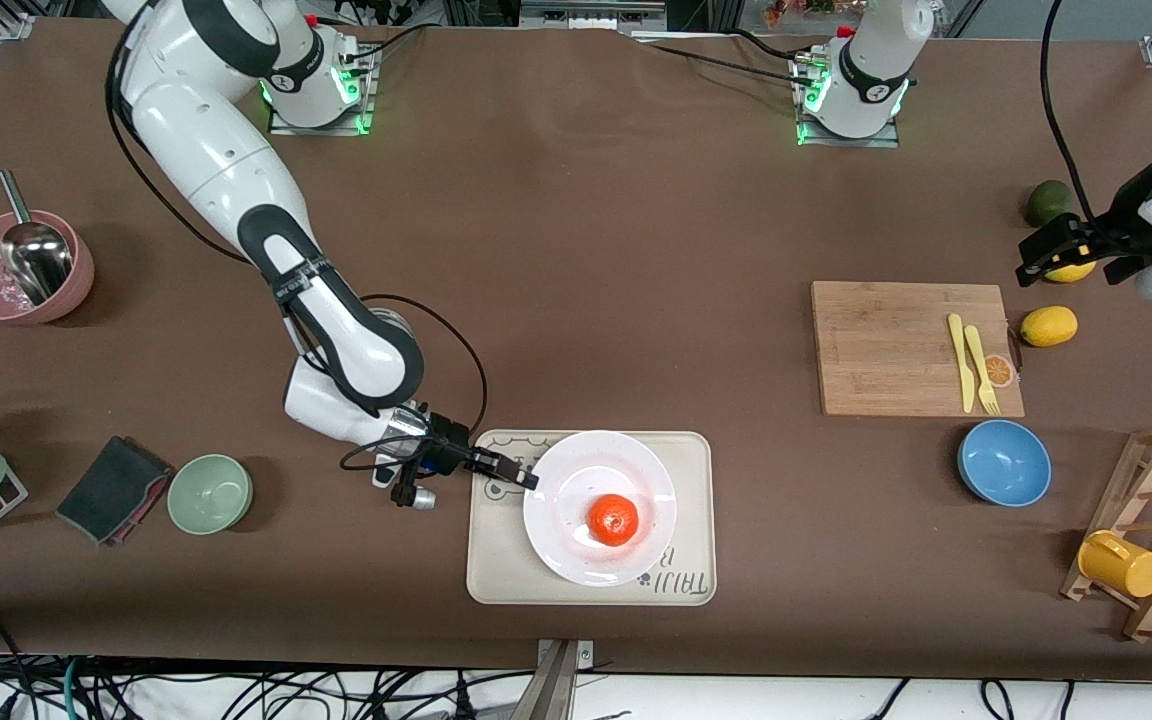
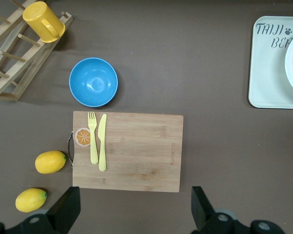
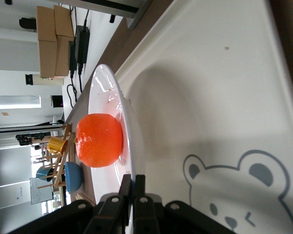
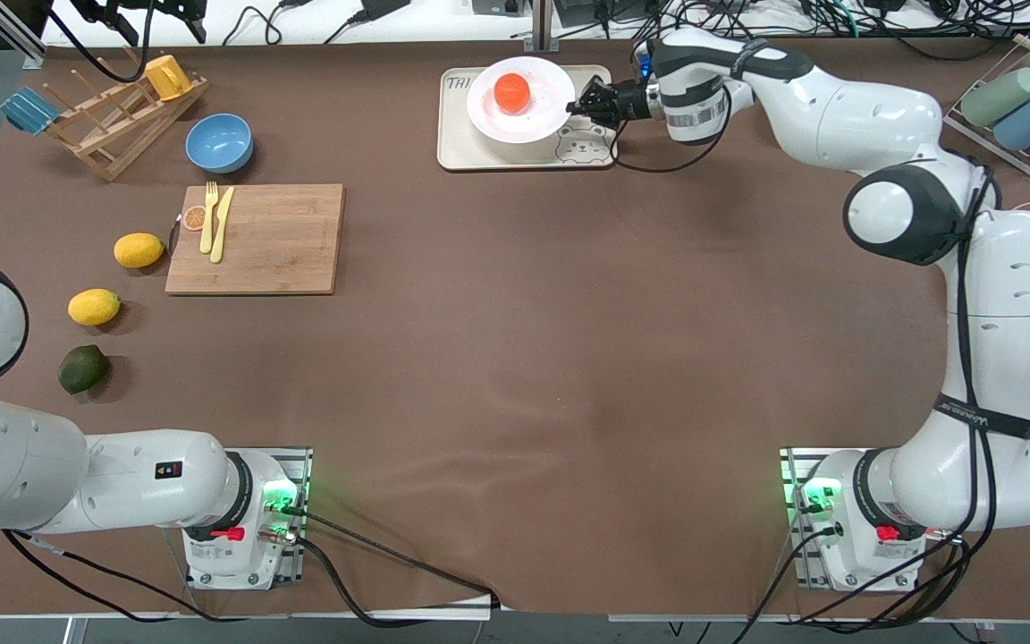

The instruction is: Place orange and plate with both arms

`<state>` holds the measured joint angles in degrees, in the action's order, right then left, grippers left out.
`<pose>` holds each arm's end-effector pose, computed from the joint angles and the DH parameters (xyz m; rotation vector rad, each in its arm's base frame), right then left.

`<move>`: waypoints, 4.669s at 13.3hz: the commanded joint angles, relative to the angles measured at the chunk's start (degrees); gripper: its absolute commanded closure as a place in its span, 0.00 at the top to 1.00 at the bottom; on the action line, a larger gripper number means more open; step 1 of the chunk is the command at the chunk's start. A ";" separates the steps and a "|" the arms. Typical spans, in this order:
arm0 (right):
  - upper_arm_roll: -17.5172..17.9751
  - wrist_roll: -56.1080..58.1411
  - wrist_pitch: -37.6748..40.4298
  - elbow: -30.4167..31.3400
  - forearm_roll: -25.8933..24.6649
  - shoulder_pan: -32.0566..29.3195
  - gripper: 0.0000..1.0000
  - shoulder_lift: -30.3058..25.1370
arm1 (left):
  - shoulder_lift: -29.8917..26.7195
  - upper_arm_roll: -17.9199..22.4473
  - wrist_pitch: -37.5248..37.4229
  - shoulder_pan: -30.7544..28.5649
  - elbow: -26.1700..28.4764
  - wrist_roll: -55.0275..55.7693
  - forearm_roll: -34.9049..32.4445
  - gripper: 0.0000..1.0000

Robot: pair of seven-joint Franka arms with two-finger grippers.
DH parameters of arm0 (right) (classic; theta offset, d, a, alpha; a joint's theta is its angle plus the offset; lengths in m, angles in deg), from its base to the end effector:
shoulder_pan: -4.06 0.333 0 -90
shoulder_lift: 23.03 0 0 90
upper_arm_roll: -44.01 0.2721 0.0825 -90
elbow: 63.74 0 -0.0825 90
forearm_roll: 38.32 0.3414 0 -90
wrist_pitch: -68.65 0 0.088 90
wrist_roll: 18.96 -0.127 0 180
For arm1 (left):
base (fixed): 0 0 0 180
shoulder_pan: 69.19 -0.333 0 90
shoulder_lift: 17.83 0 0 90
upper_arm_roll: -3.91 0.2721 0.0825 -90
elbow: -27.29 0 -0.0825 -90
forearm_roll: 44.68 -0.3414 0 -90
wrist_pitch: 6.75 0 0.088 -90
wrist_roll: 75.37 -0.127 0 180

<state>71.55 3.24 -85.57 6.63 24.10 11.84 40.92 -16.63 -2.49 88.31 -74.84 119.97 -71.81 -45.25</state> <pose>0.6422 0.3097 0.1439 -2.0989 0.3262 -0.2028 0.5249 -0.0052 0.5374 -3.1337 -0.0757 -0.0329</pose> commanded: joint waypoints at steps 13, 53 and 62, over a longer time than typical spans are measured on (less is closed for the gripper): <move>-3.72 -1.90 0.15 -6.20 -0.54 3.12 1.00 1.19 | -1.29 -0.37 -0.05 -0.42 1.01 -1.01 -1.10 1.00; -33.60 -20.09 62.37 25.79 -62.69 -2.41 1.00 -65.08 | -1.29 -0.28 -0.22 -0.42 1.01 -0.92 -1.01 1.00; -35.01 -19.65 64.22 24.91 -62.77 -2.68 1.00 -64.29 | -1.29 -0.28 -0.22 -0.42 1.01 -0.92 -0.92 1.00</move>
<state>36.65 -16.24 -22.38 31.54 -39.41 9.43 -22.94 -16.67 -2.49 88.27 -74.89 120.05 -71.81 -45.25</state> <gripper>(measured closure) 0.000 0.000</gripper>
